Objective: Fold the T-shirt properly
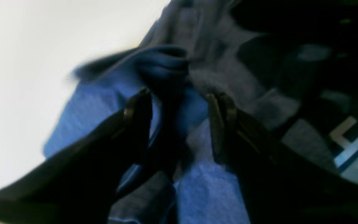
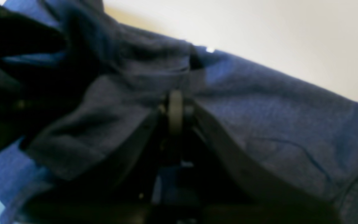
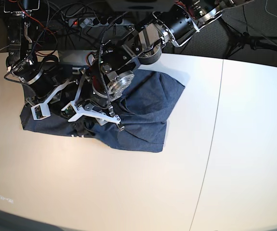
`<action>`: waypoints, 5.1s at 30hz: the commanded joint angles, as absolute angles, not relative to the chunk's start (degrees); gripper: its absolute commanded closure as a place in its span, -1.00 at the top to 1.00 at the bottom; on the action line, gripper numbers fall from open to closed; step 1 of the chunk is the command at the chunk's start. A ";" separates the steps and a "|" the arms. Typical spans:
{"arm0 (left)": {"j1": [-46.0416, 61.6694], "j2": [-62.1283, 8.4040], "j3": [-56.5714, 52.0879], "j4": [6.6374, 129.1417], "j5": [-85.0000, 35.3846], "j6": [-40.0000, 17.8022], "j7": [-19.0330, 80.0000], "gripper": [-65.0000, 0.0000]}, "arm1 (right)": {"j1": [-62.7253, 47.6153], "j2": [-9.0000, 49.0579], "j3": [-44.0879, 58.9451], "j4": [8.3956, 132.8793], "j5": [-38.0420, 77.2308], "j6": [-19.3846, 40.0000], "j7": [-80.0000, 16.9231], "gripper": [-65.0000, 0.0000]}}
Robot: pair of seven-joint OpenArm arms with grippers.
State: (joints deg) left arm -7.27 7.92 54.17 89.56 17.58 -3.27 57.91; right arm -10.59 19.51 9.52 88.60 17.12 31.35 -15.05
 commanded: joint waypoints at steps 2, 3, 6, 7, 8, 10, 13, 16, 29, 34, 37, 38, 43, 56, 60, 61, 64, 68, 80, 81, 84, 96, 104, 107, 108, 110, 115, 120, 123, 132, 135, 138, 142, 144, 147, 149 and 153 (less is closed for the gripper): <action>-8.91 9.00 55.90 90.72 19.99 -2.98 57.30 0.00 | -9.87 20.14 9.89 89.45 18.06 32.77 -13.54 -1.00; -9.15 9.00 56.53 90.80 20.60 -3.01 57.43 0.00 | -9.87 20.14 9.89 89.45 18.06 32.77 -13.54 -1.00; -9.34 9.00 57.08 90.80 23.09 -3.01 58.54 0.04 | -9.87 20.14 9.89 89.45 18.04 32.77 -13.54 -1.00; -9.37 9.00 57.04 90.80 24.88 -2.98 59.00 0.06 | -9.87 20.14 9.89 89.45 18.04 32.77 -13.54 -1.00; -9.37 9.00 56.82 90.80 27.29 -2.46 59.11 0.06 | -9.87 20.14 9.89 89.45 18.04 32.77 -13.54 -1.00; -9.50 9.00 55.66 90.80 32.73 -0.69 59.24 0.06 | -9.87 20.14 9.89 89.45 18.04 32.77 -13.54 -1.00; -11.20 9.00 51.99 90.80 32.38 0.89 60.95 0.06 | -9.85 20.14 9.89 89.45 18.04 32.77 -13.54 -1.00; -12.93 7.75 46.61 90.89 28.05 0.05 61.43 0.06 | -9.87 20.14 9.89 89.45 18.04 32.77 -13.54 -1.00; -2.57 -7.84 33.01 110.02 1.61 -9.93 62.61 0.06 | -9.87 20.14 9.89 89.45 18.02 32.77 -13.58 -1.00; 4.38 -12.32 32.42 117.47 -0.89 -11.42 60.69 0.06 | -9.87 20.16 9.89 89.45 18.02 32.80 -13.80 -1.00; 5.74 -13.41 30.13 118.10 -2.85 -11.88 59.83 0.06 | -9.89 20.14 9.89 89.45 18.02 32.80 -14.00 -1.00; 5.93 -13.39 29.19 118.08 -4.10 -12.93 59.96 0.06 | -9.89 20.16 9.89 89.45 18.02 32.80 -14.02 -1.00; 6.46 -13.39 25.21 118.08 -10.70 -16.56 60.25 0.06 | -9.89 20.14 9.89 89.45 18.02 32.80 -15.27 -1.00; 9.65 -13.37 18.83 117.89 -14.57 -20.23 56.99 0.06 | -9.91 20.14 9.89 89.45 18.06 32.80 -16.40 -1.00; 9.69 -13.37 17.61 117.86 -16.78 -21.74 57.04 0.06 | -9.91 20.14 9.89 89.45 18.04 32.80 -16.43 -1.00; 9.69 -13.37 17.61 117.69 -17.37 -21.71 56.99 0.06 | -9.93 20.16 9.89 89.45 18.04 32.80 -16.53 -1.00; 9.67 -13.37 17.58 115.50 -17.61 -21.74 56.58 0.06 | -10.04 20.14 9.89 89.45 18.04 32.80 -16.56 -1.00; 9.67 -13.34 17.61 110.89 -18.68 -22.61 55.88 0.06 | -10.02 20.14 9.89 89.45 18.06 32.80 -16.53 -1.00; 9.37 -13.17 17.61 110.15 -20.82 -23.42 55.29 0.06 | -10.02 20.14 9.89 89.45 18.04 32.80 -16.53 -1.00; 9.37 -13.17 17.61 110.48 -20.84 -23.42 55.29 0.06 | -10.02 20.14 9.89 89.45 18.04 32.80 -16.53 -1.00; 9.39 -13.15 17.61 111.83 -21.26 -23.42 55.29 0.06 | -10.02 20.14 9.89 89.45 18.04 32.80 -16.53 -1.00; 9.41 -13.15 17.78 112.68 -22.94 -26.72 55.48 -0.83 | -10.02 20.14 9.89 89.45 18.04 32.80 -16.53 -1.00; 8.54 -13.17 17.76 112.68 -23.29 -29.85 54.22 -1.00 | -10.02 20.14 9.89 89.45 18.02 32.80 -16.53 -1.00; 6.66 -13.15 17.76 112.71 -23.55 -29.82 54.33 -1.00 | -10.02 20.14 9.89 89.45 18.04 32.80 -16.56 -1.00; 6.28 -12.82 17.76 112.73 -24.45 -29.82 54.43 -1.00 | -10.02 20.14 9.89 89.45 18.04 32.80 -16.56 -1.00; 6.26 -11.20 17.78 112.73 -26.65 -30.00 55.44 -1.00 | -10.02 20.14 9.89 89.45 18.02 32.80 -16.56 -1.00; 7.20 -7.09 22.94 112.73 -31.55 -34.22 57.25 -1.00 | -10.02 20.16 9.89 89.45 18.02 32.80 -16.56 -1.00; 7.14 -4.23 32.23 112.73 -29.12 -34.35 57.21 -1.00 | -10.02 20.14 9.89 89.45 18.02 32.80 -16.56 -1.00; 6.79 -3.95 36.05 112.71 -26.83 -34.35 57.25 -1.00 | -10.02 20.14 9.89 89.45 18.02 32.80 -16.53 -1.00; 6.66 -3.79 38.33 112.71 -25.45 -34.35 57.21 -1.00 | -10.02 20.14 9.89 89.45 18.02 32.80 -16.56 -1.00; 6.66 -3.81 38.33 112.71 -25.39 -34.35 57.19 -0.97 | -10.02 20.14 9.89 89.45 18.04 32.80 -16.56 -1.00; 6.68 -3.81 38.33 112.71 -24.12 -34.35 55.37 -0.06 | -10.02 20.14 9.89 89.45 18.02 32.80 -16.56 -1.00; 6.70 -3.29 38.35 112.71 -24.99 -34.33 52.95 0.31 | -10.02 20.14 9.89 89.45 18.04 32.80 -16.53 -1.00; 6.68 -2.24 38.35 112.73 -26.04 -34.30 53.04 0.31 | -10.00 20.14 9.89 89.45 18.04 32.80 -16.53 -1.00; 6.59 -0.36 37.82 112.73 -25.12 -33.98 53.01 0.30 | -10.02 20.16 9.89 89.45 18.92 32.80 -16.56 -1.00; 6.33 0.51 36.36 112.73 -23.20 -33.63 52.99 0.30 | -10.02 20.16 9.89 89.52 21.74 32.82 -16.67 -1.00; 6.00 0.60 29.89 112.71 -20.62 -33.67 52.99 0.29 | -10.02 20.14 9.89 91.92 28.60 32.86 -19.81 -1.00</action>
State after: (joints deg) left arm 6.63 0.14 29.58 111.63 -19.88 -32.56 54.19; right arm -10.66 19.49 9.52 90.70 27.53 31.38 -21.76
